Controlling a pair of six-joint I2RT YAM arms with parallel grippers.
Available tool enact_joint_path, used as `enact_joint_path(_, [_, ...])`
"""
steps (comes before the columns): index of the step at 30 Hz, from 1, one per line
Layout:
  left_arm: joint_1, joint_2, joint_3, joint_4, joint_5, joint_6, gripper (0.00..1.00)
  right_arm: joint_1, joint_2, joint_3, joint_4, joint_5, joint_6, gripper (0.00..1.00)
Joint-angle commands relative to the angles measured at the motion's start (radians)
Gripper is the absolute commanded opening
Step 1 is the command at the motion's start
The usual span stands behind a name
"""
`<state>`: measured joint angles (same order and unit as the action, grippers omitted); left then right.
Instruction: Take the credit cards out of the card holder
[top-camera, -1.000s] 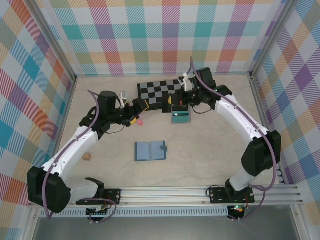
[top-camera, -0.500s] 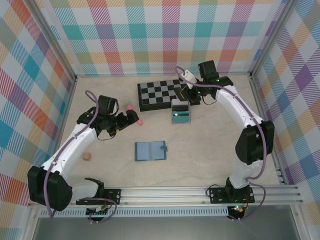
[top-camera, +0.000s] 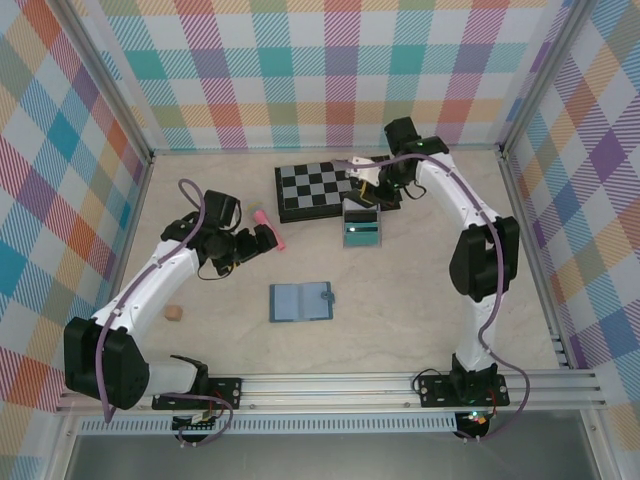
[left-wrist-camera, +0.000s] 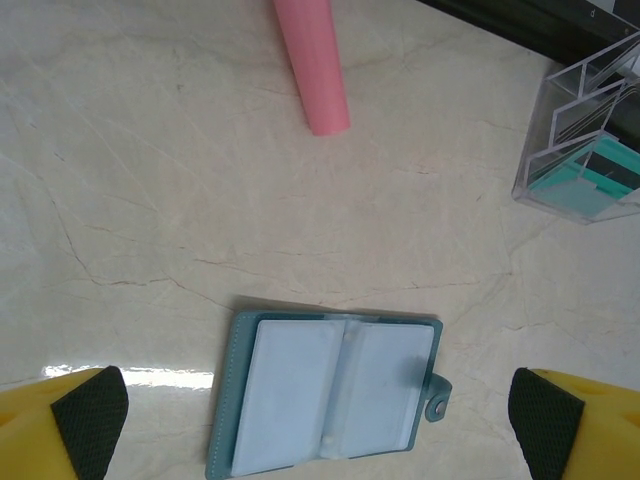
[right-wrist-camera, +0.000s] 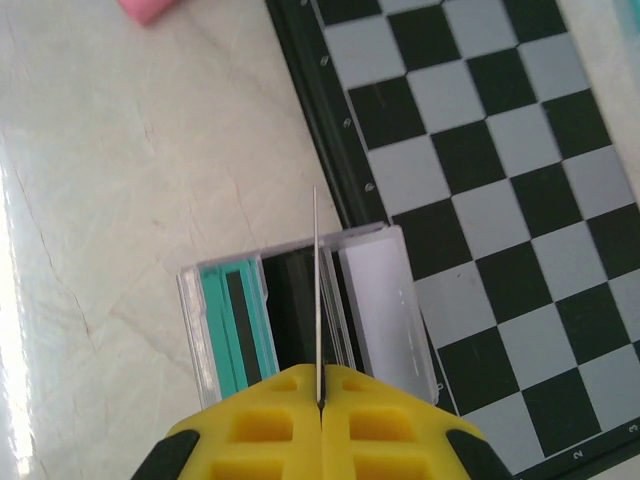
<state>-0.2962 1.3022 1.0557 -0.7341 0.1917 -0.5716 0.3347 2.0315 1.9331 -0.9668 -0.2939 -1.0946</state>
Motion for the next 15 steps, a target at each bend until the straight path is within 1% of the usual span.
enact_joint_path(1, [0.017,0.008,0.017,-0.012,0.010,0.024,1.00,0.013,0.027,0.035,-0.049,0.026,-0.106,0.00])
enact_joint_path(8, [0.017,0.026,0.010,-0.008,0.022,0.019,1.00,0.036,0.079,0.051,-0.062,0.125,-0.162,0.00])
enact_joint_path(15, [0.017,0.032,0.007,-0.008,0.034,0.012,1.00,0.045,0.088,0.010,-0.026,0.167,-0.157,0.00])
